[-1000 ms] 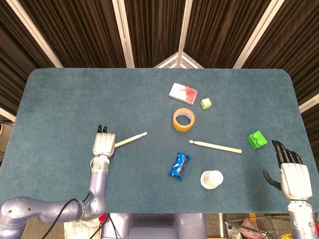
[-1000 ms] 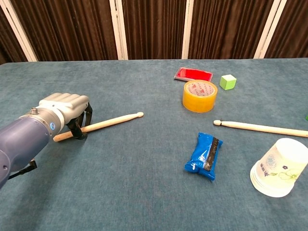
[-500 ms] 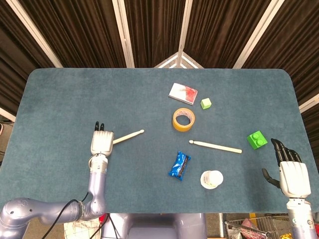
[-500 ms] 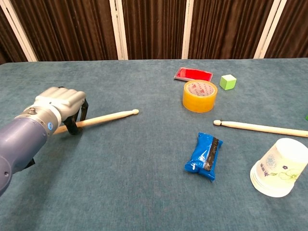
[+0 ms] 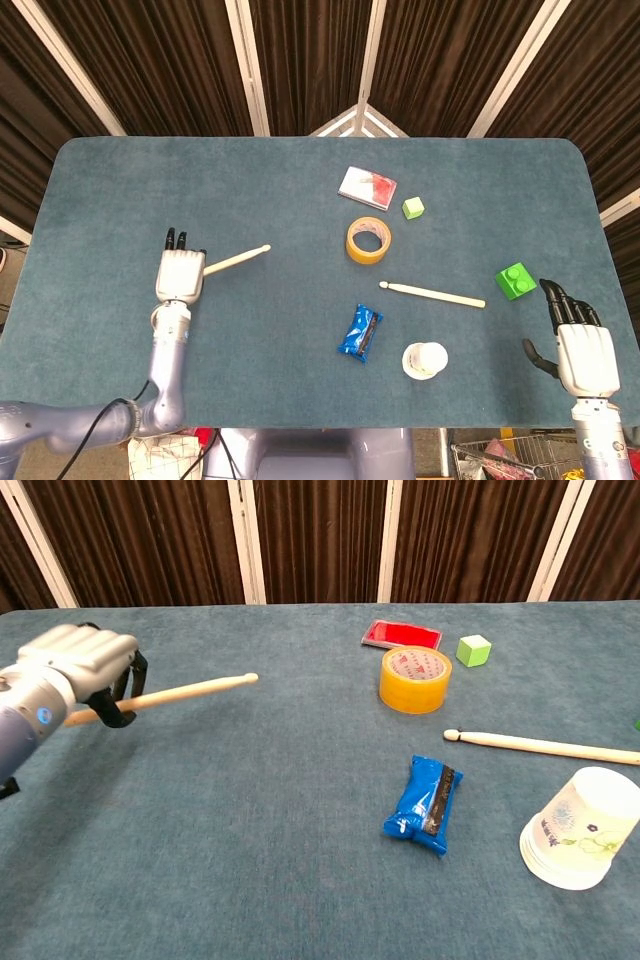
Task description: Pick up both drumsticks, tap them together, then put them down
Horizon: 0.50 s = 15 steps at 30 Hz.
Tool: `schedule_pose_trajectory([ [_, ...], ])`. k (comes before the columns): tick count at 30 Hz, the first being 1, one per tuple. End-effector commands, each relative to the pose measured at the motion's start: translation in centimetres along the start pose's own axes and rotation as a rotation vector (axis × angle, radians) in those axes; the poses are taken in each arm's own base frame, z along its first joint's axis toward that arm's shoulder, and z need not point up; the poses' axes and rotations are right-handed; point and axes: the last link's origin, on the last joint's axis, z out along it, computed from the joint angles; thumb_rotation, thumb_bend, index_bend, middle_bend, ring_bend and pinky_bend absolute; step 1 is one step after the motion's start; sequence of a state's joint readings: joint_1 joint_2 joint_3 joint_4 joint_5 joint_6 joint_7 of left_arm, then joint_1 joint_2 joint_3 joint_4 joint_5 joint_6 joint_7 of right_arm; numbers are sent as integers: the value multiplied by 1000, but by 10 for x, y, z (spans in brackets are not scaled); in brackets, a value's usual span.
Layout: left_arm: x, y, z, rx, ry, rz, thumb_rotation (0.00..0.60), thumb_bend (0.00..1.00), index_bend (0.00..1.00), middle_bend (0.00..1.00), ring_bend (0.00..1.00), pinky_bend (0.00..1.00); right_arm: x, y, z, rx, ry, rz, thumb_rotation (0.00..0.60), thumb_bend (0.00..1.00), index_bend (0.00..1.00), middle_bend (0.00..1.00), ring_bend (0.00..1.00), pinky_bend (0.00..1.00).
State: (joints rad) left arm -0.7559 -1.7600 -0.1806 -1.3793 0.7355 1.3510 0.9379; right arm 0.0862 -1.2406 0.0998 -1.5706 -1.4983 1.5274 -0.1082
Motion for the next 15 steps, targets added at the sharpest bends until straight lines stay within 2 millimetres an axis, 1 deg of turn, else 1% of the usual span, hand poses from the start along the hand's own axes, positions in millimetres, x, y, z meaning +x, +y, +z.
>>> schedule_pose_trajectory([
  [1,5,-16,-3,-47,55,-10,600,543,571,566,119,4,0,0,0,2,-2,2,600,297,61,137,225,238],
  [6,22,-44,-11,-120,158,-68,600,543,576,571,119,4,-3,-3,-2,5,-20,16,600,297,69,137,225,238],
  [10,40,-76,-19,-165,243,-112,600,541,577,571,120,4,-7,-9,-1,16,-38,26,600,297,69,138,225,238],
  [15,56,-111,-28,-211,307,-202,600,534,580,570,119,4,-11,-15,-3,28,-52,41,600,297,69,137,225,238],
])
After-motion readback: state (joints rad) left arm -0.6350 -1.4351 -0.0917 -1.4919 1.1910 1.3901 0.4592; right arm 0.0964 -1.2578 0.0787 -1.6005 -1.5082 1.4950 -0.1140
